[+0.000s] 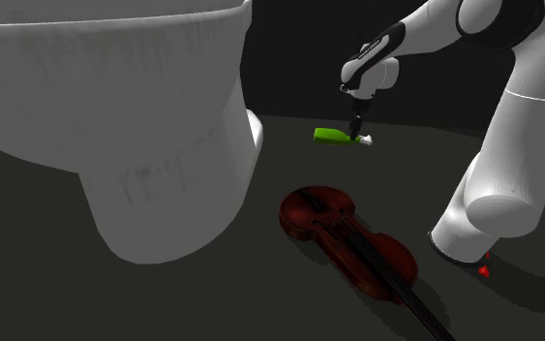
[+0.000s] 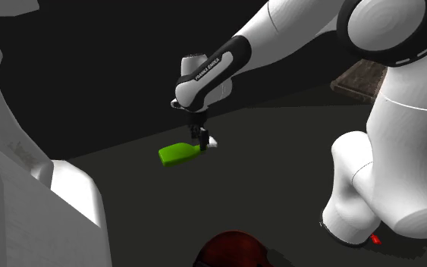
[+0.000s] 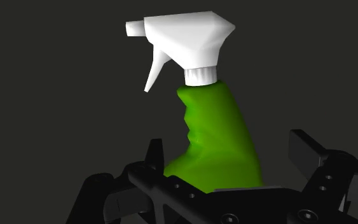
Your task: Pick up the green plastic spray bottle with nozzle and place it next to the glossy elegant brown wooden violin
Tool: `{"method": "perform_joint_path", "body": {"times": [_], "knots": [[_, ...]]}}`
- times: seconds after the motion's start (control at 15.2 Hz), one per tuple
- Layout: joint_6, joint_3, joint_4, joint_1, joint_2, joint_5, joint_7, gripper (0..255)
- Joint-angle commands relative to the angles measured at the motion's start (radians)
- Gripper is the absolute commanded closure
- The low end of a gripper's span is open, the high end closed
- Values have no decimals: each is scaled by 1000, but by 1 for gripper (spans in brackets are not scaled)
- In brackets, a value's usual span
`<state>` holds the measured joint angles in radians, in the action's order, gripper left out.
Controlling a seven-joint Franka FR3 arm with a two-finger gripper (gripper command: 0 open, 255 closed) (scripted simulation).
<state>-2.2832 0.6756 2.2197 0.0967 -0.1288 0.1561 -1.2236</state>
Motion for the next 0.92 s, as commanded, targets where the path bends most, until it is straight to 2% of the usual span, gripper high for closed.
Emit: {"method": "perform_joint_path", "body": {"times": [0.0, 0.07, 0.59, 0.66, 0.86], "knots": [[-26, -6, 9, -4, -23, 23, -16, 0], [-45, -10, 15, -7, -40, 39, -27, 0], [-44, -11, 15, -7, -40, 39, -27, 0], [-44, -11, 15, -7, -40, 39, -27, 255], [-44, -11, 15, -7, -40, 39, -27, 255]]}}
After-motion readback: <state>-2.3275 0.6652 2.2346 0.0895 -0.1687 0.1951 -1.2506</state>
